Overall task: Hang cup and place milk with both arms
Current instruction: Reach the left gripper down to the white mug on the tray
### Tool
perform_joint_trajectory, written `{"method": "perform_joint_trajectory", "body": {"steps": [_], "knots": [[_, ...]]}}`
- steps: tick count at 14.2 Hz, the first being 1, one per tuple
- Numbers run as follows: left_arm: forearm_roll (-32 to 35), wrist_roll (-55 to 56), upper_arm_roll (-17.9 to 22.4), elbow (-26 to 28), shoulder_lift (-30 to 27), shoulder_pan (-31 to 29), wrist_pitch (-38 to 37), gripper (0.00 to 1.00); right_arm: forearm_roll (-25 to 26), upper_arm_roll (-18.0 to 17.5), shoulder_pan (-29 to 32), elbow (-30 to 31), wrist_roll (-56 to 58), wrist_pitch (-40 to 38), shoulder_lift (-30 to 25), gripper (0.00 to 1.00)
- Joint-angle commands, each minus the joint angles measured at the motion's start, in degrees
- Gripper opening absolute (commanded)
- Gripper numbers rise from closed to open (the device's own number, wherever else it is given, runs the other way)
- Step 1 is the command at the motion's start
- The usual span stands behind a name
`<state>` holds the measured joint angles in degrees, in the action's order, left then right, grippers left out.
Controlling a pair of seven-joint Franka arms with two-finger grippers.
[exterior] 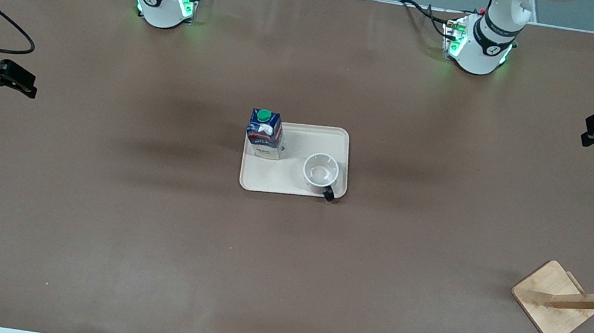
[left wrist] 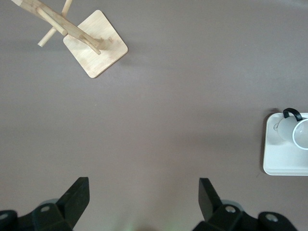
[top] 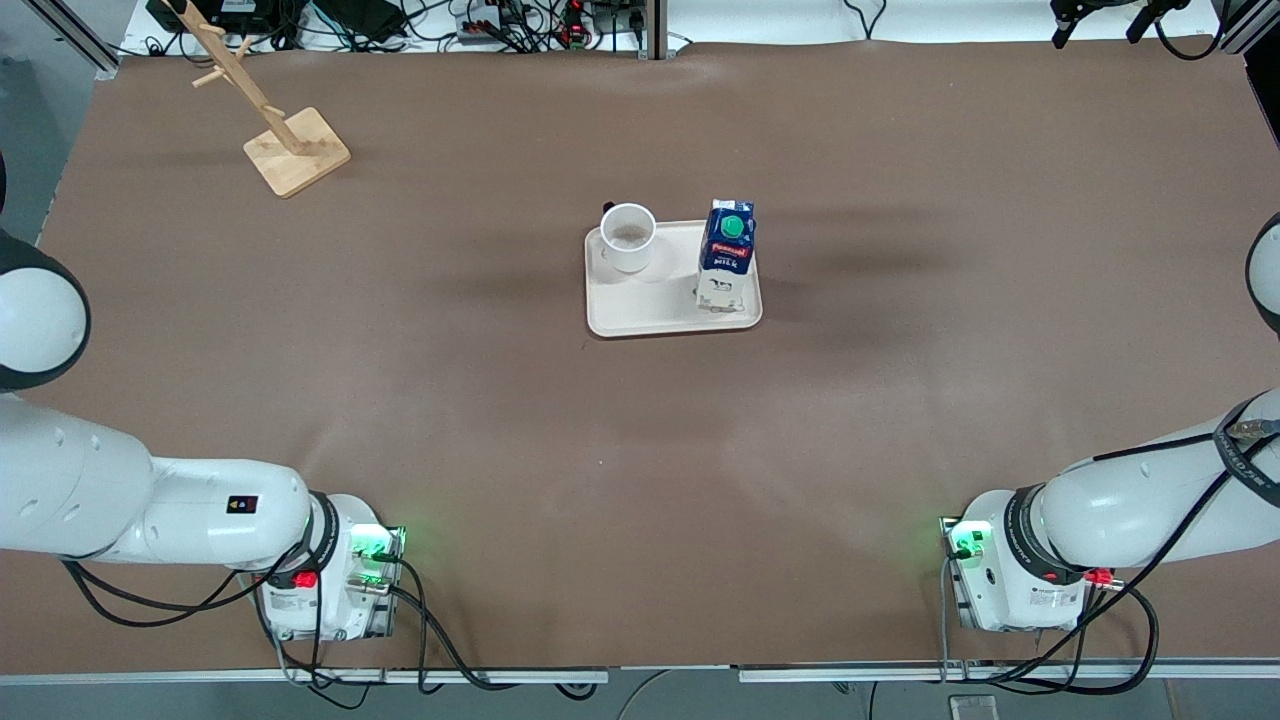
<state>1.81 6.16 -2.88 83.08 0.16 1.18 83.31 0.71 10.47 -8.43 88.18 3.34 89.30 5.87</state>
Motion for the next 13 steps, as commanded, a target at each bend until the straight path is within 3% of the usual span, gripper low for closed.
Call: {"method": "perform_joint_trajectory", "body": {"steps": [1, 8, 11, 13], "knots": [[0.7, -1.4, 0.0, -0.6, -0.2, -0.6, -0.6, 1.0, -0.6, -0.1, 0.2, -1.0, -0.4, -0.6, 0.4, 1.0], [0.6, -2.1, -0.6, -0.6, 2.6, 0.1, -0.3, 1.0, -0.6, -0.1, 0.3, -1.0, -0.4, -0.4, 0.5, 1.0], [0.0, 0.2, -3.4, 1.5, 4.1, 2.4, 0.5, 1.0, -0.6, -0.1, 0.2, -1.0, -0.4, -0.4, 0.5, 1.0], [-0.5, 4.7, -6.2, 5.7, 4.2, 3.3, 4.6, 1.0, -0.6, -0.1, 0.2, -1.0, -0.4, -0.4, 0.5, 1.0]]}}
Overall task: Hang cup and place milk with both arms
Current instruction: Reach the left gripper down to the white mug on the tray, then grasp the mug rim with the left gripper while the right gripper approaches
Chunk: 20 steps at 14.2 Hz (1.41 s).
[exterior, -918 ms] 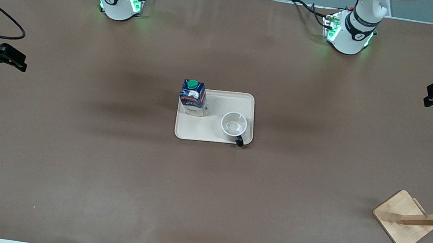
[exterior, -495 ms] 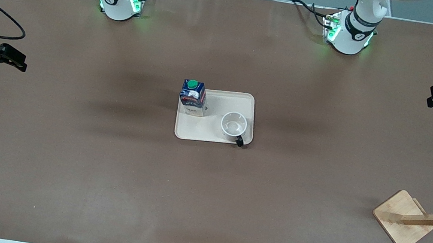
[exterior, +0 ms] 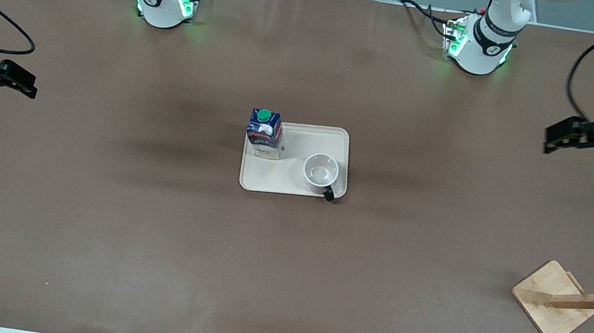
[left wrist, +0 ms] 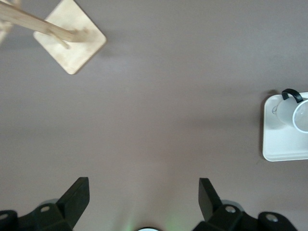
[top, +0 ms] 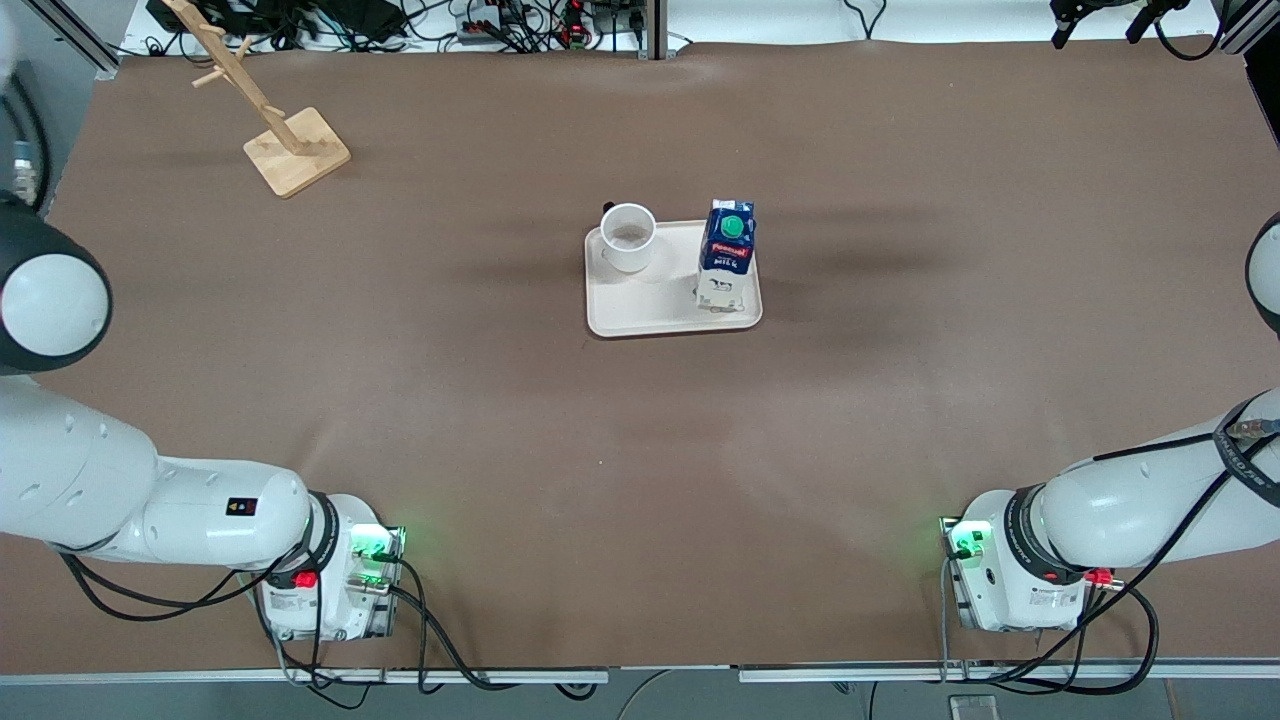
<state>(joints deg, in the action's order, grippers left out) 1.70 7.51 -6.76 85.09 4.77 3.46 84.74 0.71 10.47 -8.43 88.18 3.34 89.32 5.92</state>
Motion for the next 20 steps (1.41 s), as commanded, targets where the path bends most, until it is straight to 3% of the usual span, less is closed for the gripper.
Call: {"method": "perform_joint_trajectory", "body": {"steps": [1, 4, 7, 12, 17, 18, 20], "knots": [[-0.4, 6.8, -4.6, 6.3, -0.5, 1.4, 6.0, 1.0, -0.6, -0.1, 0.2, -1.0, -0.4, -0.4, 0.4, 1.0], [-0.2, 19.9, -12.3, 13.6, 0.9, 1.7, 17.2, 1.0, -0.6, -0.1, 0.3, -1.0, -0.4, -0.4, 0.4, 1.0], [0.5, 29.0, -17.9, 14.9, 7.0, 2.5, 26.4, 1.0, -0.6, -0.1, 0.3, -1.0, -0.4, -0.4, 0.5, 1.0], [8.6, 50.0, -18.3, 14.7, 18.1, 11.2, 38.5, 1.0, -0.7, -0.1, 0.7, -1.0, -0.4, -0.2, 0.9, 1.0], [13.8, 57.9, -18.3, 14.6, 24.5, 14.6, 43.7, 1.0, -0.6, -0.1, 0.3, -1.0, -0.3, 0.0, 2.7, 1.0], [14.1, 58.6, -18.3, 14.6, 25.3, 15.0, 43.7, 0.96, -0.4, -0.1, 0.3, -1.0, -0.3, 0.0, 3.1, 1.0], [14.2, 58.9, -18.3, 14.8, 26.6, 16.0, 43.7, 0.77, -0.4, -0.2, 0.7, -1.0, -0.3, 1.3, 3.6, 1.0]]}}
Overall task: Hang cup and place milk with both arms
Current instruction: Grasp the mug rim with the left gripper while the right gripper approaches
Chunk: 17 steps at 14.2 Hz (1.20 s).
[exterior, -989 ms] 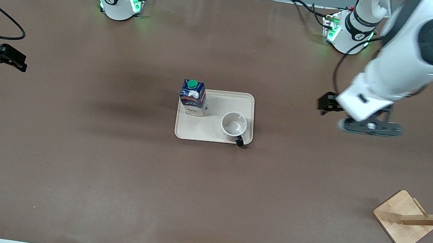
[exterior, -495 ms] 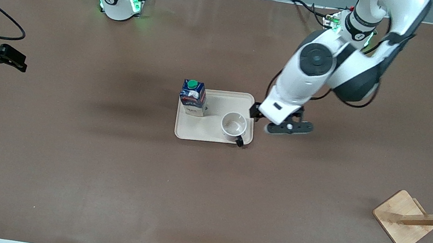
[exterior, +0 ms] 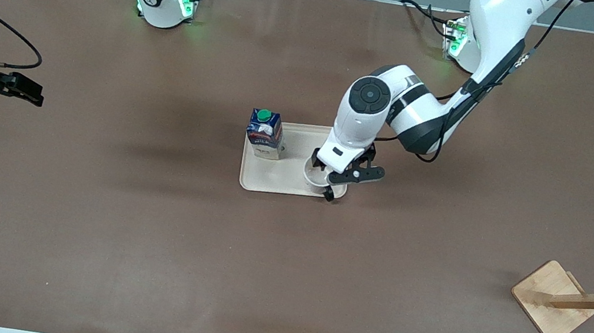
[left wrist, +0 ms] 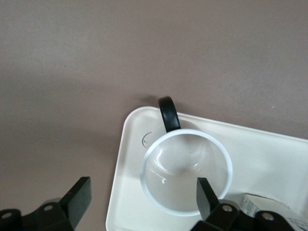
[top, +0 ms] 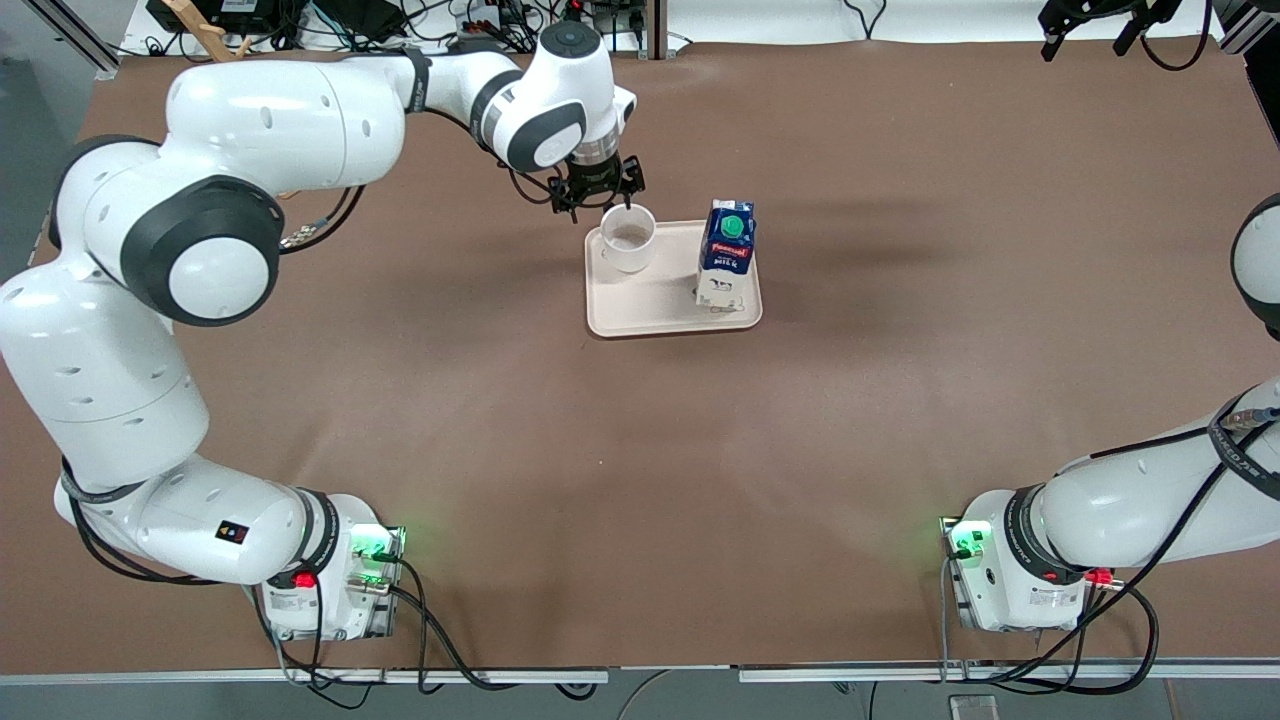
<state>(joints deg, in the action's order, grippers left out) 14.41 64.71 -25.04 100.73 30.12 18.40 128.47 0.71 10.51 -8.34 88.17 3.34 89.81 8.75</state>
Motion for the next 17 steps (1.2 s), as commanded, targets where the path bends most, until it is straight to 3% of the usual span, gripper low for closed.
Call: {"method": "perform_joint_trajectory", "body": {"steps": [1, 6, 7, 8, 9, 12, 17], "knots": [[1.5, 1.7, 0.0, -0.8, 2.0, 1.0, -0.1, 0.71, -0.4, -0.1, 0.3, -1.0, -0.3, 2.8, 0.8, 1.0], [1.5, 4.5, 0.1, -1.1, 5.7, 1.8, -0.1, 0.49, -0.8, -0.3, 0.0, -1.4, 0.2, 4.1, 2.1, 1.0], [1.5, 4.9, 0.1, -1.2, 5.9, 1.9, -0.1, 0.38, -0.7, -0.4, -0.6, -1.5, 0.1, 4.8, 2.8, 1.0], [1.6, 4.6, 0.0, -1.2, 5.9, 1.9, -0.1, 0.12, -0.5, -0.3, -1.2, -1.8, 0.1, 5.3, 2.8, 1.0], [2.1, 4.2, 0.1, -1.3, 5.7, 2.0, -0.1, 0.0, -0.8, -0.3, -1.2, -2.7, 0.1, 5.4, 2.8, 1.0], [3.3, 3.2, -0.1, -1.3, 3.4, 1.6, -1.3, 0.0, -1.5, -0.4, -3.8, -3.2, 0.1, 5.5, 4.3, 1.0], [3.3, -2.1, 0.1, -4.3, -3.7, 0.8, -12.0, 0.0, -1.9, -0.4, -4.8, -2.9, 0.1, 8.9, 5.7, 1.0]]}}
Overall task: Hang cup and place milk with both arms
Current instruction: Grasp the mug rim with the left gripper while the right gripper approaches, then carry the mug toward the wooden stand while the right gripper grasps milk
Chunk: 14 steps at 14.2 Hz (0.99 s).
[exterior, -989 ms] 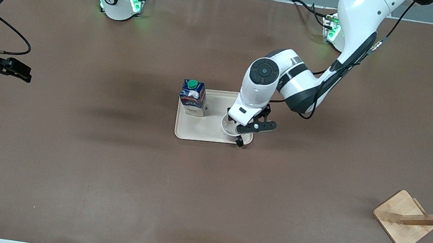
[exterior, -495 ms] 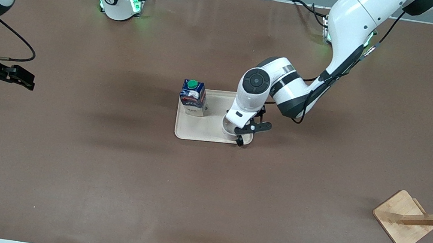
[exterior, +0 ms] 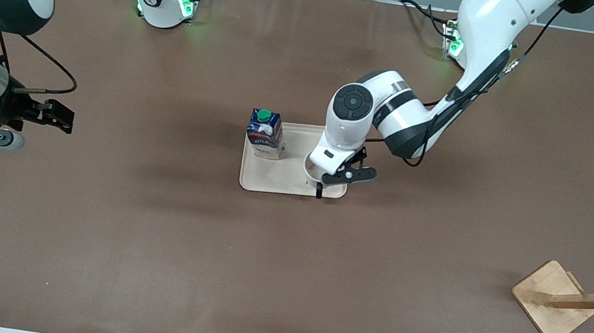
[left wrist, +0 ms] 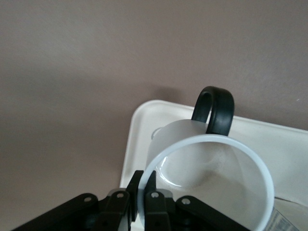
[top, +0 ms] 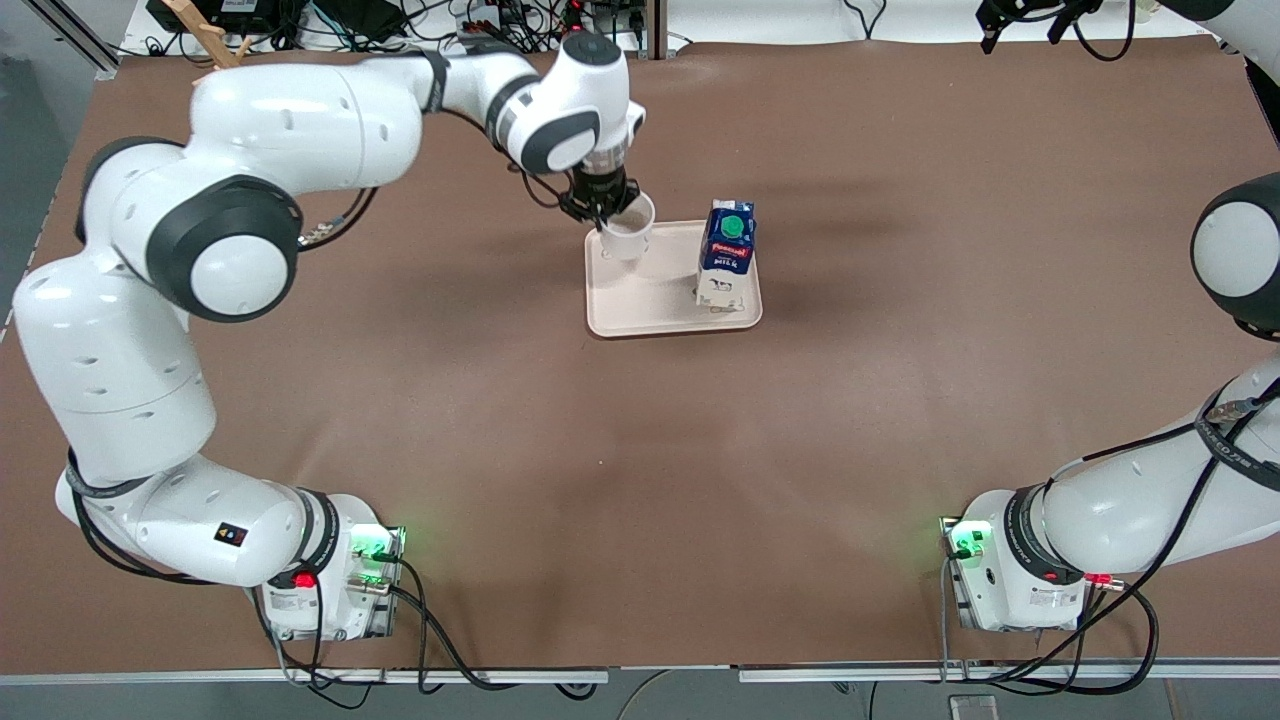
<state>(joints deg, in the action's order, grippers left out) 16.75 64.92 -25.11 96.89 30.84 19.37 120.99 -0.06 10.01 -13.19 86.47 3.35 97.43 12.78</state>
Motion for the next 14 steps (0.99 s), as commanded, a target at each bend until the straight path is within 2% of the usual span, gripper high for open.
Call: {"method": "perform_joint_trajectory", "body": {"steps": [1, 5, 7, 9, 11, 14], "knots": [[0.8, -4.4, 0.3, -1.3, -6.1, -0.4, -7.2, 0.0, -0.9, 0.1, -1.0, -1.4, 0.3, 1.7, 4.3, 1.0], [0.1, -13.6, 0.1, -3.3, -11.2, -6.4, -12.3, 0.0, -0.8, 0.1, -2.2, -0.6, 0.3, 0.2, 6.8, 1.0], [0.1, -20.1, 0.2, -3.2, -12.4, -10.5, -13.7, 0.0, -1.1, 0.1, -5.9, -0.6, -0.6, -3.1, 6.4, 1.0], [0.3, -22.3, 0.2, -3.3, -13.2, -13.8, -14.6, 0.0, -2.0, 0.0, -9.2, -0.4, -3.8, -3.3, 6.3, 1.0], [0.9, -24.3, 0.3, -3.6, -13.2, -15.9, -14.6, 0.0, -8.7, 0.1, -12.5, 2.8, -13.4, -2.8, 5.7, 1.0], [0.6, -25.0, 0.6, -3.9, -13.1, -19.1, -14.6, 0.0, -11.4, 0.1, -16.9, 8.8, -17.2, 1.0, 3.5, 1.0]]}}
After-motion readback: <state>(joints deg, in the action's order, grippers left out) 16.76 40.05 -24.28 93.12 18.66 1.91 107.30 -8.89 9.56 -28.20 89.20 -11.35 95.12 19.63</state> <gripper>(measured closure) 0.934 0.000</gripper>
